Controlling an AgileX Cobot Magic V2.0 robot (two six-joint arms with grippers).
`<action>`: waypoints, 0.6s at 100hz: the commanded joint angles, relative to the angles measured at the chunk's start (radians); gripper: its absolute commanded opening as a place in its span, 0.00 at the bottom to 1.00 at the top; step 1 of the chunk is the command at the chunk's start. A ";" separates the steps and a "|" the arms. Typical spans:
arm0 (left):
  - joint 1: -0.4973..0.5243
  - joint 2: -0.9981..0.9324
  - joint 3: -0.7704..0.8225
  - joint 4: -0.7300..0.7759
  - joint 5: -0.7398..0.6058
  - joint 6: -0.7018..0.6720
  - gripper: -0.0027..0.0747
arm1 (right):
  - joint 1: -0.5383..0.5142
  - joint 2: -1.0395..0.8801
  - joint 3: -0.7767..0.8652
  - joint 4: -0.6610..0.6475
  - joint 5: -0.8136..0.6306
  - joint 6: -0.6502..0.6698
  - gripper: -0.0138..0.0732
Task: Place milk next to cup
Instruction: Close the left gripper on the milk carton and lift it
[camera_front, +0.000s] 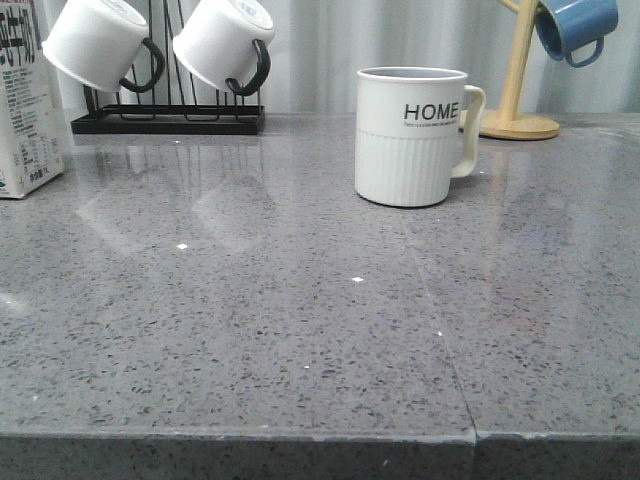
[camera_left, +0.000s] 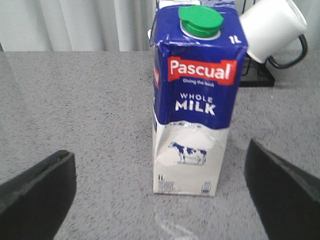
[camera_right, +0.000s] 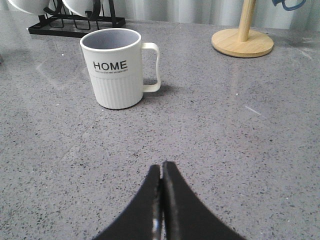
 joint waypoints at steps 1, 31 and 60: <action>-0.032 0.052 -0.042 -0.050 -0.150 -0.003 0.93 | -0.003 0.011 -0.028 0.002 -0.068 -0.001 0.08; -0.128 0.203 -0.043 -0.053 -0.379 -0.003 0.93 | -0.003 0.011 -0.028 0.002 -0.068 -0.001 0.08; -0.126 0.351 -0.101 -0.053 -0.417 -0.003 0.93 | -0.003 0.011 -0.028 0.002 -0.068 -0.001 0.08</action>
